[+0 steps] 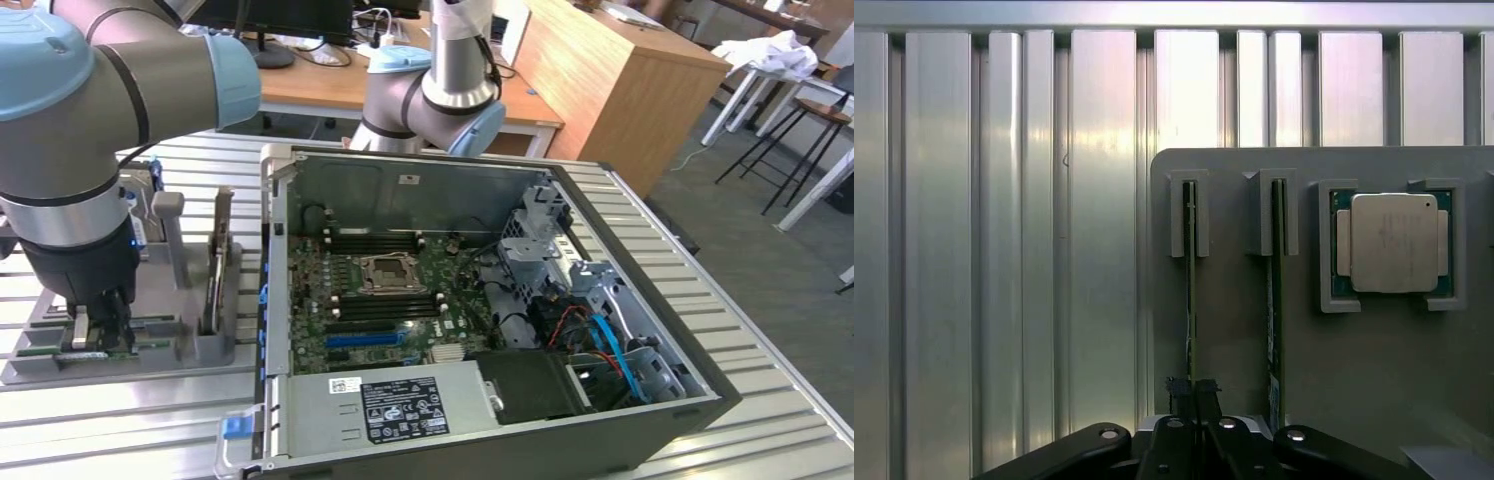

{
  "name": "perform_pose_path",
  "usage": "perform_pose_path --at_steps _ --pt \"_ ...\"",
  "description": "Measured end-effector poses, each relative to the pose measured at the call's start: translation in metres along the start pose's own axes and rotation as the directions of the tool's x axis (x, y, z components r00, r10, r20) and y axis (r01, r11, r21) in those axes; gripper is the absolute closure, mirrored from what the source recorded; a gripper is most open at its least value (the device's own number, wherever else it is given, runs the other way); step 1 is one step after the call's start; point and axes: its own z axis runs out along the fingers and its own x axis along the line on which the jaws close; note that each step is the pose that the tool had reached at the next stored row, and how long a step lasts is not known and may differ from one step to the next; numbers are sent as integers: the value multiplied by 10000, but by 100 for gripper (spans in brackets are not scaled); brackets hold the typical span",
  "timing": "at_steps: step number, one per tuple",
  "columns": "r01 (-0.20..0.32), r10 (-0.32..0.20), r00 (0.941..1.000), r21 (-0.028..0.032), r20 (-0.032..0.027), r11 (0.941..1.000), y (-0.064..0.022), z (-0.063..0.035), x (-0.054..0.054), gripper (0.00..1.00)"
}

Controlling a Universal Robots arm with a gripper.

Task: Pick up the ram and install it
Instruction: 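Pick up the ram and move it above insertion slot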

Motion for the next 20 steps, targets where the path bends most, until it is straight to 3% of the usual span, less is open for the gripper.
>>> perform_pose_path --at_steps 20 --pt "-1 1 10000 0 -38 10000 0 -4 -26 88"
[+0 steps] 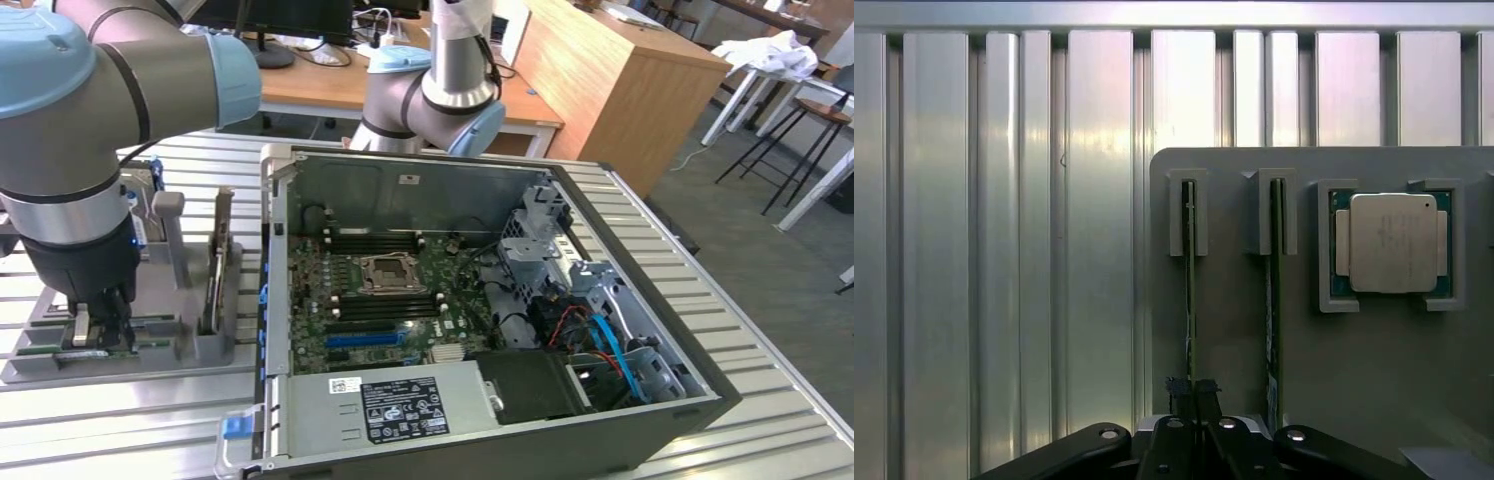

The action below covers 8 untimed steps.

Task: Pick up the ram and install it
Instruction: 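Pick up the ram and move it above insertion slot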

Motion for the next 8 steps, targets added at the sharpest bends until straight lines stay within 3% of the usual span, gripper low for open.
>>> perform_pose_path --at_steps 8 --pt "-2 2 10000 -1 0 10000 0 -76 0 88"
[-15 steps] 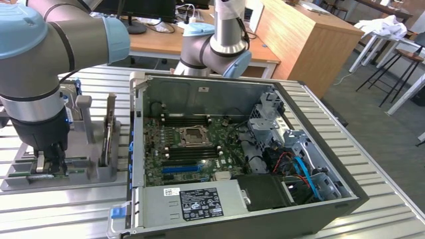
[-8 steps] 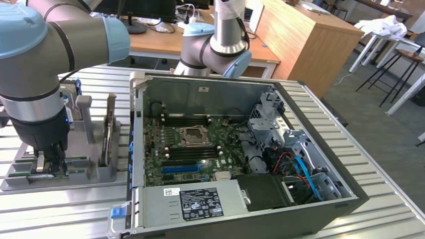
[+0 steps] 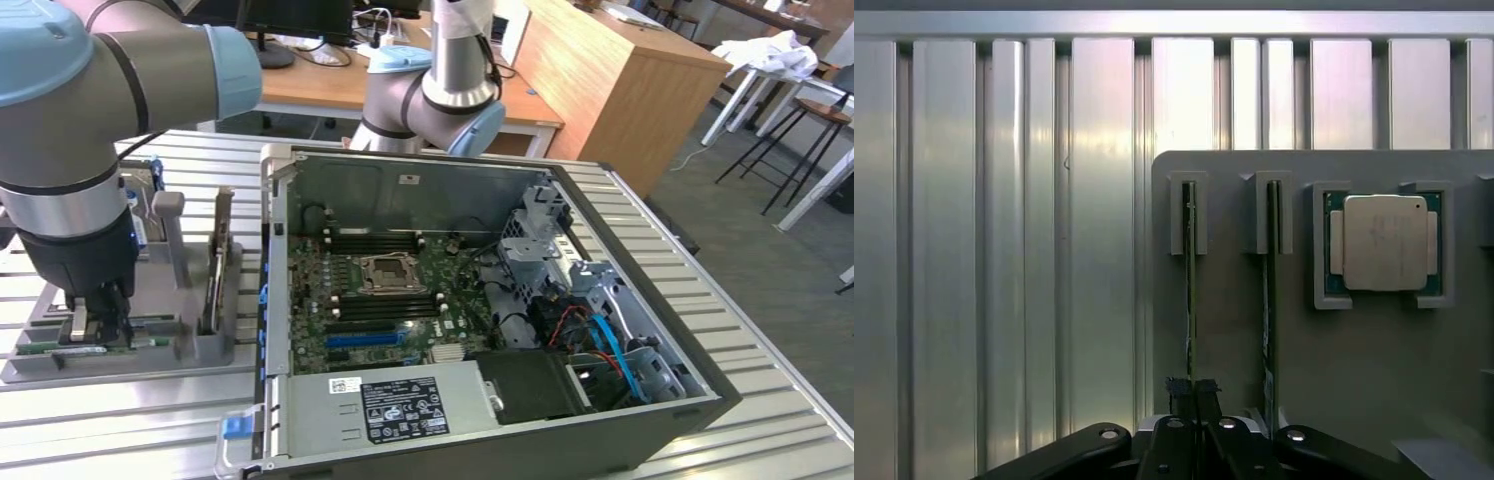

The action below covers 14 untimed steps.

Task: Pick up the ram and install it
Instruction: 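Pick up the ram and move it above insertion slot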

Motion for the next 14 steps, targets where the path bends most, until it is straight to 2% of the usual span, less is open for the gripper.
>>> perform_pose_path --at_steps 7,14 --pt "-5 5 10000 -2 0 10000 -2 -125 0 88" --pt "-9 9 10000 -3 0 10000 -2 -290 0 88"
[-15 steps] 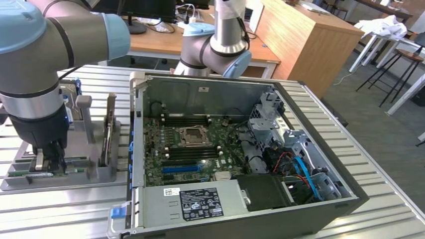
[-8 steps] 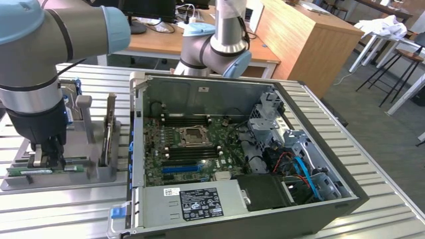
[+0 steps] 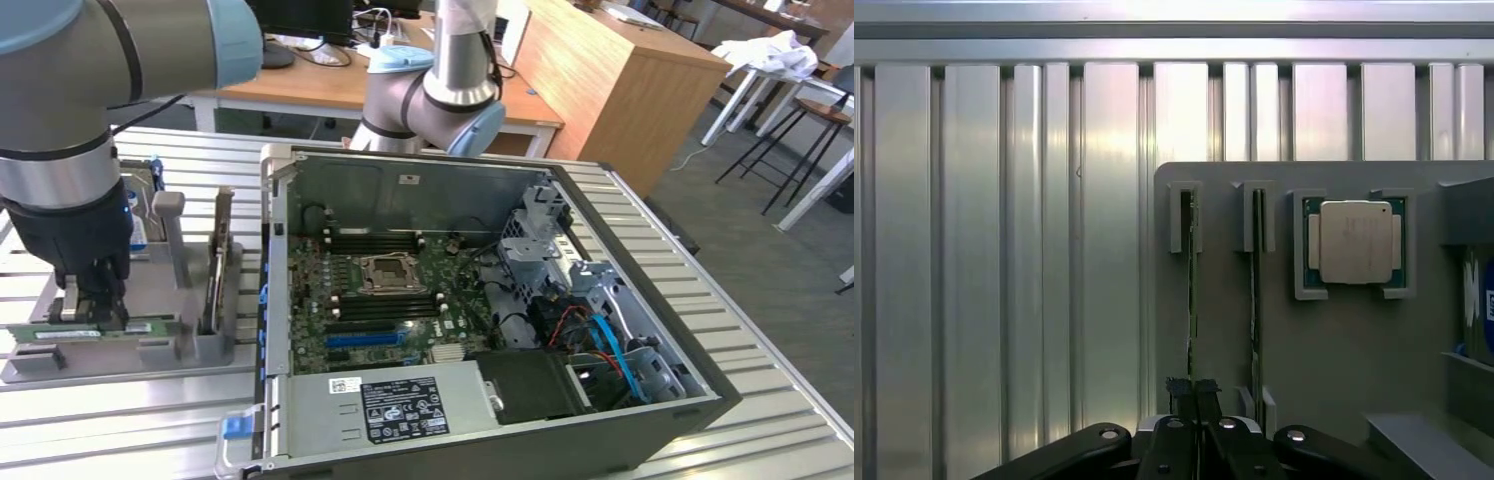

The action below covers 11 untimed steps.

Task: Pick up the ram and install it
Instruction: 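Pick up the ram and move it above insertion slot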

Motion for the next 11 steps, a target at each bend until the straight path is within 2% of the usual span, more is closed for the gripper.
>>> perform_pose_path --at_steps 11 --pt "0 0 10000 1 0 10000 4 -308 0 88"
